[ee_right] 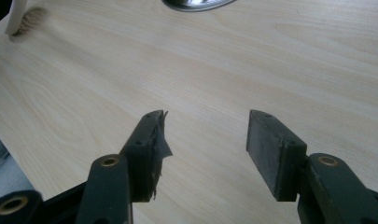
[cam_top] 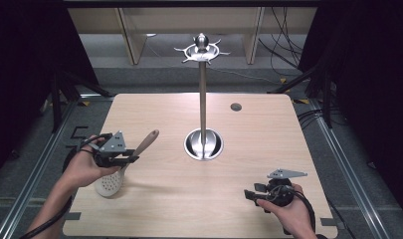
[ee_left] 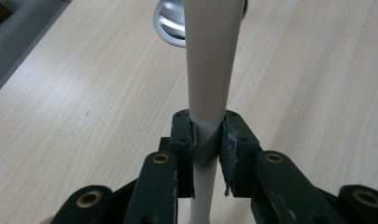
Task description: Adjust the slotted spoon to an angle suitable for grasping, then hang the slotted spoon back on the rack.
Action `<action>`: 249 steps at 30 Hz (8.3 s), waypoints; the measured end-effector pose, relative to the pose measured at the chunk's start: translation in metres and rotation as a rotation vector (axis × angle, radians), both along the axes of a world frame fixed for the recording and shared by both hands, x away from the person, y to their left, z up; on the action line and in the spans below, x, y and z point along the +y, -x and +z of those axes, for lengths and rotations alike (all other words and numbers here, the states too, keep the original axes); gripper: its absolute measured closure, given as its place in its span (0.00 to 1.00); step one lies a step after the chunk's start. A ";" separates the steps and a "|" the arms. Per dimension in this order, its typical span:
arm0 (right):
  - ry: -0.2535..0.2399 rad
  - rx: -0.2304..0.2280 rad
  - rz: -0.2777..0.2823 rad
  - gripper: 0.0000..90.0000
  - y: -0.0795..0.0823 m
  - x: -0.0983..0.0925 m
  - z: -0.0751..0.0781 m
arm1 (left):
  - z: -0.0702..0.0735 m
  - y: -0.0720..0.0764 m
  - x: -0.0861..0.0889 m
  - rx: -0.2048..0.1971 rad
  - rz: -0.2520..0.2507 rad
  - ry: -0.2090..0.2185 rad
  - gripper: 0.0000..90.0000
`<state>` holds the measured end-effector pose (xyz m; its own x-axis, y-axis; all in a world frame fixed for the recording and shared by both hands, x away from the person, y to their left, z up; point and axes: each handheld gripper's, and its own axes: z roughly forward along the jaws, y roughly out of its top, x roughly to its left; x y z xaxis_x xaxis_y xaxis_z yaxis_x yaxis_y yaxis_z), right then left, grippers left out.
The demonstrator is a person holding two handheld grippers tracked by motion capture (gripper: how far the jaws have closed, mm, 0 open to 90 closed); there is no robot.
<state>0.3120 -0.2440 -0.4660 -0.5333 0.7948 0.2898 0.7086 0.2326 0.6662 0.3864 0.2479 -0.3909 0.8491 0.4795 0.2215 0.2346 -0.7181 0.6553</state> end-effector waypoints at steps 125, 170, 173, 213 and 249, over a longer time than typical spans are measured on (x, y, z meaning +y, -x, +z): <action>-0.035 -0.033 0.000 0.52 0.002 0.002 0.005 | 0.126 -0.042 -0.073 0.043 0.114 0.219 0.84; -0.038 -0.044 0.009 0.52 0.003 0.003 0.004 | 0.144 -0.056 -0.100 0.084 0.120 0.190 0.84; -0.038 -0.044 0.009 0.52 0.003 0.003 0.004 | 0.145 -0.057 -0.102 0.089 0.115 0.187 0.84; -0.055 -0.034 0.006 0.52 0.003 0.002 0.005 | 0.149 -0.070 -0.119 0.131 0.101 0.162 0.84; -0.046 -0.042 0.001 0.52 0.003 0.001 0.005 | 0.146 -0.081 -0.132 0.153 0.099 0.142 0.84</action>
<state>0.3093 -0.2430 -0.4613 -0.5463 0.7807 0.3034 0.6794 0.2011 0.7056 0.4675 0.1164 -0.2454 0.8150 0.5792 0.0185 0.4034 -0.5898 0.6995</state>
